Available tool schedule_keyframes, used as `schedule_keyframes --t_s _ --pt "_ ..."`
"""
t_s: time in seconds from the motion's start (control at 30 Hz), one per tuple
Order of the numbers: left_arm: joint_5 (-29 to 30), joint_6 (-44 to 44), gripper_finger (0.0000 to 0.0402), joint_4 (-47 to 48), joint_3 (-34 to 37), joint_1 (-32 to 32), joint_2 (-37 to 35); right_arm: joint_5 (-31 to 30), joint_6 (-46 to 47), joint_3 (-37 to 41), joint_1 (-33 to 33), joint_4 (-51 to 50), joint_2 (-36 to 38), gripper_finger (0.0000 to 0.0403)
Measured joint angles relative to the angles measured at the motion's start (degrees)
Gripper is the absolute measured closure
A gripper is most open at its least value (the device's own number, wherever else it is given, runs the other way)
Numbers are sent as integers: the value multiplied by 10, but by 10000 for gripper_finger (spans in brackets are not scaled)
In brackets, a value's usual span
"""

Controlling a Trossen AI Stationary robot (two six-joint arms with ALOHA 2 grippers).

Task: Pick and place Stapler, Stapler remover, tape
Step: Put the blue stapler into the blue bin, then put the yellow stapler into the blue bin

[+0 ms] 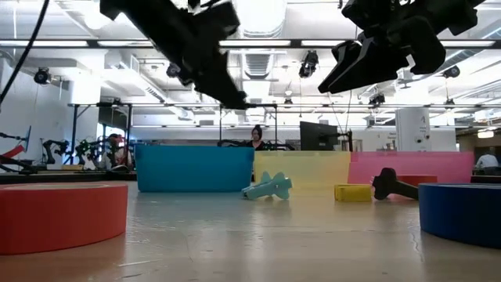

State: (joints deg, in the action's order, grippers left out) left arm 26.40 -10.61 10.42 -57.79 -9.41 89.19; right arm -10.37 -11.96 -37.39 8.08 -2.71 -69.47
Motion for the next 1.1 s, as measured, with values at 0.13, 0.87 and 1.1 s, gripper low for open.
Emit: schedule_keyframes --t_s 0.13,0.87,1.1 --pt "43 -35 327 94 0 36 -29 1 17 0 0 0 0 229" --pt "-69 11 334 83 44 241 53 1 15 1 0 0 0 229" --pt "-71 11 335 79 36 234 10 29 26 2 0 1 0 229"
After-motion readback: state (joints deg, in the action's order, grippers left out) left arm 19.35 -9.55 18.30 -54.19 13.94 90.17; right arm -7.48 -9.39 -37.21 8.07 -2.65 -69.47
